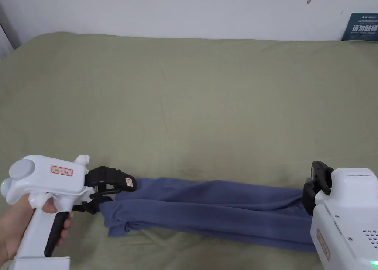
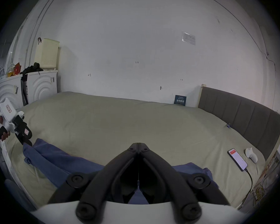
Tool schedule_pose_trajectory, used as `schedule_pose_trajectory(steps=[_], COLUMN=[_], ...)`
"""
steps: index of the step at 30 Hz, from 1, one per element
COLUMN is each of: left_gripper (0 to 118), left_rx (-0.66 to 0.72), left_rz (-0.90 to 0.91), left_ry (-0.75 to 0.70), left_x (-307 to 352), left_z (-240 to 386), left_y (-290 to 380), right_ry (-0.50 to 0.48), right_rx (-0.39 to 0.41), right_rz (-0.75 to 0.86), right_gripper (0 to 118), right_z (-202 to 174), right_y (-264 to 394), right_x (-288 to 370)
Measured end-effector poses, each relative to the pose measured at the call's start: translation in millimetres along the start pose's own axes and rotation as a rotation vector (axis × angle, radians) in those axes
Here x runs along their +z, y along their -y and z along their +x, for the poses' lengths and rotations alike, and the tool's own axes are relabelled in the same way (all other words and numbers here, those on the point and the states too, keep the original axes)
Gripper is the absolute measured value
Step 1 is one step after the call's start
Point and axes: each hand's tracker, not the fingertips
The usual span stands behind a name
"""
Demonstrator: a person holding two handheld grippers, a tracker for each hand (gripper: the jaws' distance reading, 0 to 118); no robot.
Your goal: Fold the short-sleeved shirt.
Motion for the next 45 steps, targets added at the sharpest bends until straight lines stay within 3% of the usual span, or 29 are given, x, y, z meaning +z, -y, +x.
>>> schedule_pose_trajectory(steps=[5, 7, 8, 9, 10, 12, 19, 26, 30, 35, 39, 45], left_gripper=[106, 96, 82, 54, 10, 10, 9, 9, 9, 9, 9, 9], left_rx=[0.027, 0.028, 0.025, 0.005, -0.012, -0.014, 0.014, 0.031, 0.012, -0.068, -0.146, -0.208], left_rz=[-0.029, -0.035, -0.034, -0.032, -0.023, -0.016, 0.037, 0.169, 0.172, 0.162, 0.101, 0.05], left_ry=[0.108, 0.119, 0.112, 0.08, 0.028, -0.067, -0.043, -0.164, -0.177, -0.215, -0.182, -0.264], left_x=[-28, -31, -35, -37, -37, -35, 9, 81, 90, 51, -5, -106], left_z=[2, 10, 15, 19, 22, 22, 30, 37, 70, 127, 170, 211], left_y=[-5, -1, 1, 2, 2, 6, 11, 33, 37, 43, 53, 63], right_ry=[0.007, 0.01, 0.01, 0.009, 0.01, 0.008, 0.002, -0.026, -0.034, -0.033, -0.013, 0.034], right_rx=[0.0, 0.003, 0.002, 0.0, -0.002, 0.0, -0.009, -0.018, -0.021, -0.046, -0.052, -0.046], right_rz=[0.0, -0.003, -0.005, -0.006, -0.005, 0.0, 0.02, 0.038, 0.039, 0.041, 0.063, 0.092], right_gripper=[0, 0, 0, 0, 0, 0, 0, 0, 0, 0, 0, 0], right_z=[5, 6, 7, 8, 8, 10, 15, 17, 16, 18, 22, 31], right_y=[1, 2, 1, 1, 0, -3, -11, -18, -17, -17, -19, -23], right_x=[5, 5, 6, 7, 7, 10, 17, 22, 23, 27, 31, 31])
